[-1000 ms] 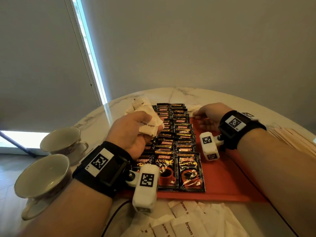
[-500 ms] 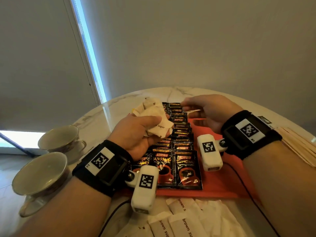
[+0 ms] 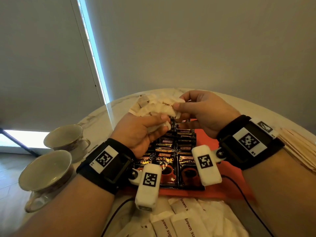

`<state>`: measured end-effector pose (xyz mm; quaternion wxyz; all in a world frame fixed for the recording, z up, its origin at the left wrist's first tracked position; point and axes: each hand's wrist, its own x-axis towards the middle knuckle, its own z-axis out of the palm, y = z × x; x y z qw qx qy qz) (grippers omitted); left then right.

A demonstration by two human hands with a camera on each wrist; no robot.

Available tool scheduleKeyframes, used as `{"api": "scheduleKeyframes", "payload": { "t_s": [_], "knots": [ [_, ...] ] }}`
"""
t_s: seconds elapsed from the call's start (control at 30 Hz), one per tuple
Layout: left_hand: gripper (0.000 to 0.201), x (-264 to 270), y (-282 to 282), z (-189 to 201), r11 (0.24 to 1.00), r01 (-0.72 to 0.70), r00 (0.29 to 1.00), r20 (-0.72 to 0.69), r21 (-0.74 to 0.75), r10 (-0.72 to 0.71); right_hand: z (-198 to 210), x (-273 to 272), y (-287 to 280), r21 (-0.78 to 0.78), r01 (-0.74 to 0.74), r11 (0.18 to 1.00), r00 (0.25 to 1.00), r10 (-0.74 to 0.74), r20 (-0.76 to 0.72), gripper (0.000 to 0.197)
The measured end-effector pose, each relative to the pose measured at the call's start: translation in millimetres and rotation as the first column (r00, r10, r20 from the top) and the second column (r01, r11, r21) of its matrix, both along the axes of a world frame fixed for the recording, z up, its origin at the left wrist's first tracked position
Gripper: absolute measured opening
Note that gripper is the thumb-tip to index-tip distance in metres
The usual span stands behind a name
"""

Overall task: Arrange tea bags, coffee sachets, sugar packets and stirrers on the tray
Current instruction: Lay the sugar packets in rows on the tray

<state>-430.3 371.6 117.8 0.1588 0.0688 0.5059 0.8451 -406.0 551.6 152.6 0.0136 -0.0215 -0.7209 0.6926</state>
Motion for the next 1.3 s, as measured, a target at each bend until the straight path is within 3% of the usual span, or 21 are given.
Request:
{"api": "scheduleKeyframes", "payload": {
  "t_s": [0.13, 0.23, 0.43, 0.6, 0.7, 0.83, 0.97, 1.07, 1.2, 1.3],
  "knots": [
    [0.038, -1.0, -0.7, -1.5, 1.0, -0.015, 0.999, 0.037, 0.024, 0.014, -7.1, -0.5, -5.0, 0.089, -0.071, 0.994, 0.996, 0.076, -0.049, 0.023],
    [0.049, -3.1, -2.5, -2.2, 1.0, -0.019, 0.999, 0.035, 0.023, 0.018, -7.5, -1.3, -4.5, 0.152, -0.055, 0.987, 0.994, 0.068, -0.084, 0.023],
    [0.04, -7.5, -2.4, -4.8, 0.996, -0.094, 0.995, 0.043, -0.009, 0.095, -5.8, 1.7, -2.9, 0.188, -0.067, 0.98, 0.996, 0.077, -0.047, 0.028],
    [0.04, -10.9, -1.6, -4.8, 0.989, -0.145, 0.987, 0.075, 0.033, 0.142, -3.5, -1.2, 4.3, 0.179, -0.007, 0.984, 1.0, 0.005, 0.014, 0.014],
    [0.041, -10.0, 1.1, -6.4, 0.986, -0.159, 0.985, 0.073, 0.054, 0.155, -5.6, -3.6, 5.2, 0.114, 0.048, 0.992, 0.999, -0.05, 0.012, 0.015],
    [0.042, -9.3, 3.8, -8.9, 0.985, -0.164, 0.984, 0.074, 0.055, 0.16, -8.9, -4.0, 0.7, 0.084, 0.015, 0.996, 0.999, -0.018, 0.031, 0.017],
    [0.045, -12.2, 2.3, -8.8, 0.979, -0.193, 0.976, 0.111, 0.064, 0.186, -7.4, -19.4, 26.7, -0.055, 0.23, 0.972, 0.973, -0.232, -0.021, 0.015],
    [0.042, -12.9, -0.2, -7.8, 0.976, -0.205, 0.974, 0.115, 0.073, 0.196, -17.1, -38.7, 64.6, -0.158, 0.419, 0.894, 0.908, -0.413, 0.072, 0.023],
    [0.038, -15.0, -1.3, -8.2, 0.977, -0.205, 0.973, 0.117, 0.049, 0.198, -45.7, -54.7, 100.1, 0.122, 0.436, 0.892, 0.838, -0.451, 0.306, 0.015],
    [0.04, -16.1, -1.7, -7.8, 0.977, -0.21, 0.971, 0.121, 0.039, 0.204, -56.3, -61.0, 110.8, 0.314, 0.361, 0.878, 0.821, -0.459, 0.339, 0.007]
  ]
}}
